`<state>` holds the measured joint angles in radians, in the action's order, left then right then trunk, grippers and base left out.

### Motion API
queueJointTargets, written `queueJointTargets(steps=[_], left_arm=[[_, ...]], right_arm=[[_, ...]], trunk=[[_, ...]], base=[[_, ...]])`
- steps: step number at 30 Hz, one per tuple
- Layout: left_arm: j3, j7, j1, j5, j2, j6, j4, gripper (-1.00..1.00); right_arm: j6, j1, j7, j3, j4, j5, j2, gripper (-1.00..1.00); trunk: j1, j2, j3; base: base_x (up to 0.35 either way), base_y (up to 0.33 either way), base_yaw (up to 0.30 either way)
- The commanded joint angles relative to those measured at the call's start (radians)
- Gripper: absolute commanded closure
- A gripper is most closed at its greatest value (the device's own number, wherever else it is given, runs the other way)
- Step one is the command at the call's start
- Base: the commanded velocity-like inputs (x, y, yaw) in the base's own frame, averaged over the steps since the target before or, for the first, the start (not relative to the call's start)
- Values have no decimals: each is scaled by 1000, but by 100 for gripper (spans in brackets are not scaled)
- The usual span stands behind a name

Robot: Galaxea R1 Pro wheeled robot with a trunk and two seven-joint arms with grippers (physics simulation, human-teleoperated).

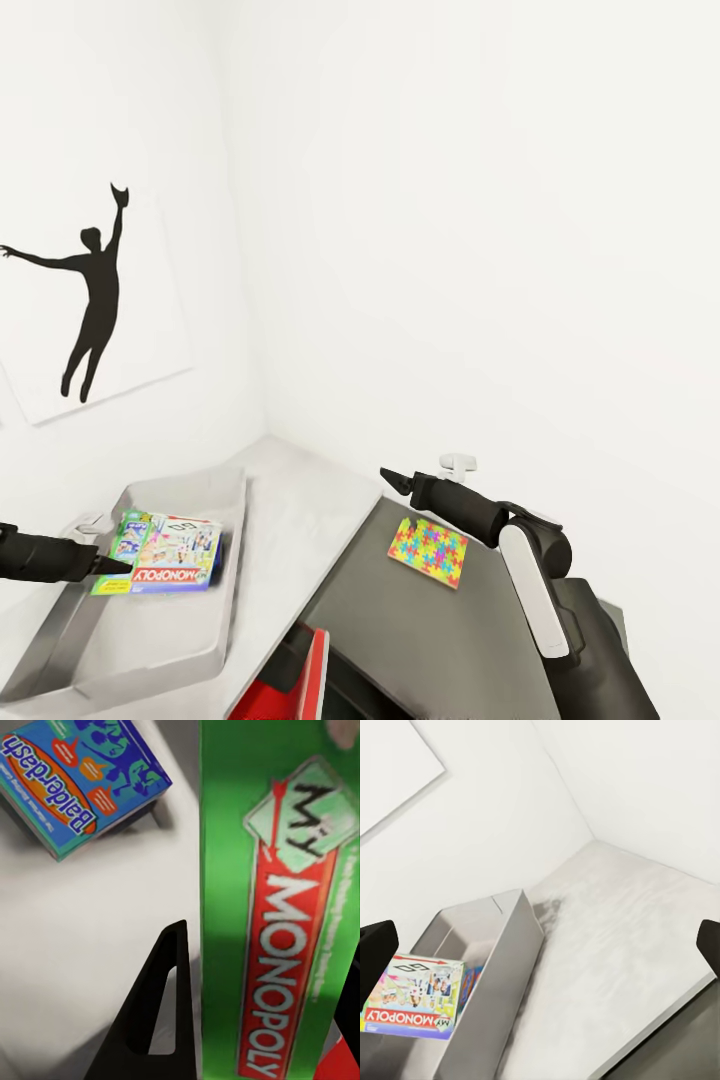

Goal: Put all the toys in the child's room - the three board games (two on the bed and one on the table), the two jigsaw puzzles on the table, and the tennis ball on the table - inside the toy box on the table in the child's room.

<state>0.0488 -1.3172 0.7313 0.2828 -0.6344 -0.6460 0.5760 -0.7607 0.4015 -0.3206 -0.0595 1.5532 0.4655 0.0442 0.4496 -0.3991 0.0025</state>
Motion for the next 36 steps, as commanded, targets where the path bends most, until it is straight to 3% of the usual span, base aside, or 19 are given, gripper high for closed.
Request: queueJointTargets(steps=[1,36], left_arm=[[5,-8,0,10,1,-11,1,100],[0,-8,0,38,1,6,-38,100]], right_arm=[[-5,0,-3,1,1,-1,0,-100],[-5,0,-3,1,1,-2,0,-100]], trunk=[[0,-1,-2],[0,-1,-59]], base=[[0,0,0],[0,0,0]])
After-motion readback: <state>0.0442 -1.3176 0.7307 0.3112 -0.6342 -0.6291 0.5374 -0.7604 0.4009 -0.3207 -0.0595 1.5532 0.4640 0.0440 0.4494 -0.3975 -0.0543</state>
